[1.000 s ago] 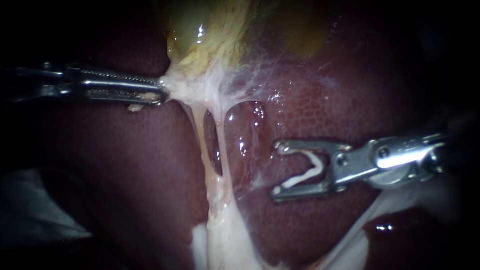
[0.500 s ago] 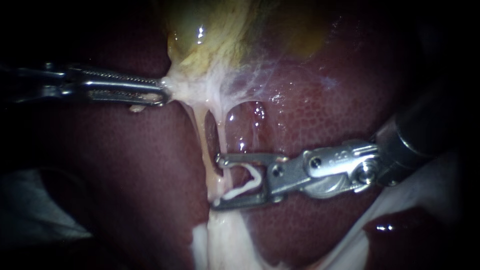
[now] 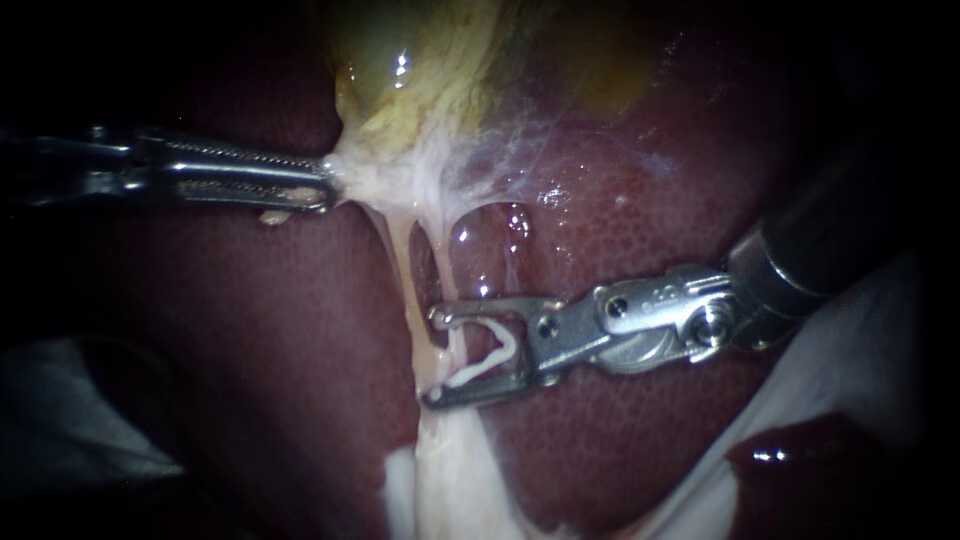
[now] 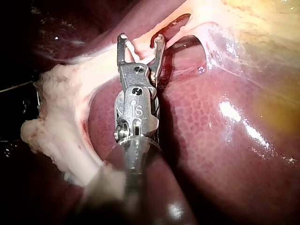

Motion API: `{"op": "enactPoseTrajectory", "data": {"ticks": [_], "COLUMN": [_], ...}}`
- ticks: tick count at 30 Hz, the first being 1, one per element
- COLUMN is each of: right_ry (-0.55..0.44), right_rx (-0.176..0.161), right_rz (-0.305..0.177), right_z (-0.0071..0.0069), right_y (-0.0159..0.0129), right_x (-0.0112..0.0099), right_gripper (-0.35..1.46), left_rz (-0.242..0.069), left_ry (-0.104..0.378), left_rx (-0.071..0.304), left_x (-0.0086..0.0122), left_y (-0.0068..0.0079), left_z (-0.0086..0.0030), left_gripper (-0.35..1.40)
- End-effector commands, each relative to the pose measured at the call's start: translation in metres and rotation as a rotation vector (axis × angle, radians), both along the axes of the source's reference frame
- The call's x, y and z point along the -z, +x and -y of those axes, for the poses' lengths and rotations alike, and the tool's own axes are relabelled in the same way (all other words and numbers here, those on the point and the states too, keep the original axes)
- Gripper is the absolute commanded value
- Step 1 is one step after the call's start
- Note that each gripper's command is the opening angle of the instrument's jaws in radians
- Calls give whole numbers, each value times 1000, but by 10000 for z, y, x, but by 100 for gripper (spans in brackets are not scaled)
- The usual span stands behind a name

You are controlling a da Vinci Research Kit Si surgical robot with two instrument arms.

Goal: Clipping first clip left tube

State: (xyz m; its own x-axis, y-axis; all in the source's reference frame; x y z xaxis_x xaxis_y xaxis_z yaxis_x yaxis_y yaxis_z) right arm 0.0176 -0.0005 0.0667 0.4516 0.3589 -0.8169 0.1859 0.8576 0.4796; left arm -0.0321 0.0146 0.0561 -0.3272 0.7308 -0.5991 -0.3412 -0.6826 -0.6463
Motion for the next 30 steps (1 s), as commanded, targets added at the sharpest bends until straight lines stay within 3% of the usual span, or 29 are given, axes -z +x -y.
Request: {"op": "enactPoseTrajectory", "data": {"ticks": [1, 11, 18, 25, 30], "right_ry": [-1, 49, 84, 105, 127], "right_rx": [7, 60, 85, 120, 120], "right_rz": [-7, -70, -134, -151, -145], "right_z": [0, -6, 4, 16, 18], "right_y": [4, 31, 38, 43, 40], "right_x": [0, -2, 12, 29, 31], "right_gripper": [48, 46, 46, 41, 21], "left_rz": [0, 0, 0, 0, 0], "left_ry": [0, 0, 0, 0, 0], "left_rx": [0, 0, 0, -1, -1], "left_x": [0, 0, 0, -1, -1], "left_y": [0, 0, -1, 0, 0], "left_z": [0, 0, 0, -1, -1], "left_gripper": [-35, -35, -35, -35, -35]}}
